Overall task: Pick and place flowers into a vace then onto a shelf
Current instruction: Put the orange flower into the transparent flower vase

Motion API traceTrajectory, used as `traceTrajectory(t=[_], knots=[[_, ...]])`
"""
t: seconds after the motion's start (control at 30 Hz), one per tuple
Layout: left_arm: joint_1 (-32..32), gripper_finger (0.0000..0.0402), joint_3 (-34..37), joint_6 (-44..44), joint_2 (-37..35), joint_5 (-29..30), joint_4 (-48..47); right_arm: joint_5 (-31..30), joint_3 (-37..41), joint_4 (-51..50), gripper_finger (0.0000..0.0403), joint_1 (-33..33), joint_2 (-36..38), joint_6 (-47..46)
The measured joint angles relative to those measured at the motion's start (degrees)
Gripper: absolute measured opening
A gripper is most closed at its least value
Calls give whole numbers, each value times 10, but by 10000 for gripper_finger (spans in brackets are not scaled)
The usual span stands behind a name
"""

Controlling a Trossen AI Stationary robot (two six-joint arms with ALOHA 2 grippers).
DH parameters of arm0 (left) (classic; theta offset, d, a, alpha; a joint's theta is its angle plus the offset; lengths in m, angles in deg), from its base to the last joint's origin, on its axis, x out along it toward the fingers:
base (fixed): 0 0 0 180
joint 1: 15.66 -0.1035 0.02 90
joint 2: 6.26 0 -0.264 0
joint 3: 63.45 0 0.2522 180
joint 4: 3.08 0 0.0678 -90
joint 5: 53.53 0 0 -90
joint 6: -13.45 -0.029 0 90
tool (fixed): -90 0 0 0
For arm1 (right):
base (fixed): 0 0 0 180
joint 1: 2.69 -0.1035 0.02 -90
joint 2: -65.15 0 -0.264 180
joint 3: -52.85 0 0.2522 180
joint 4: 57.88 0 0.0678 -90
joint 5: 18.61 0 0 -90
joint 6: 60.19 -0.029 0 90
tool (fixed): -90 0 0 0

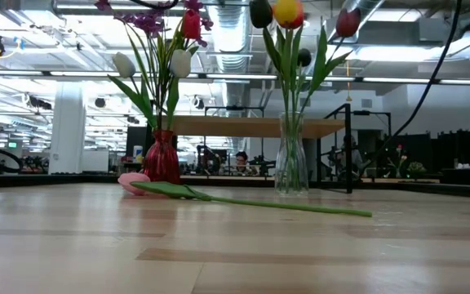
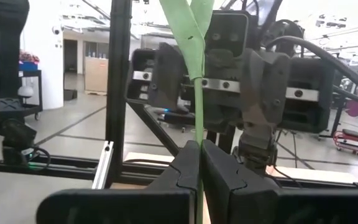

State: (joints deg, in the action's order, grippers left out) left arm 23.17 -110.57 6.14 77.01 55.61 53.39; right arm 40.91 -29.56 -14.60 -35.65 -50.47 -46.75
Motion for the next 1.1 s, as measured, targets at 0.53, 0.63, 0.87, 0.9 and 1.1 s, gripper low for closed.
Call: traceTrajectory(t=[0.53,0.63,0.87,0.9,1.1], knots=[[-5,121,-5,-11,0,13,-27,0,0,0,2,5,0,0],[-5,61,-5,-15,0,24,-33,0,0,0,2,5,0,0],[-6,8,-5,-22,0,29,-46,2,0,-1,2,4,0,-1],[-6,6,-5,-22,0,32,-49,1,1,-2,3,4,0,-4],[-5,2,-5,-22,0,57,-91,-2,1,-12,47,4,0,-31]])
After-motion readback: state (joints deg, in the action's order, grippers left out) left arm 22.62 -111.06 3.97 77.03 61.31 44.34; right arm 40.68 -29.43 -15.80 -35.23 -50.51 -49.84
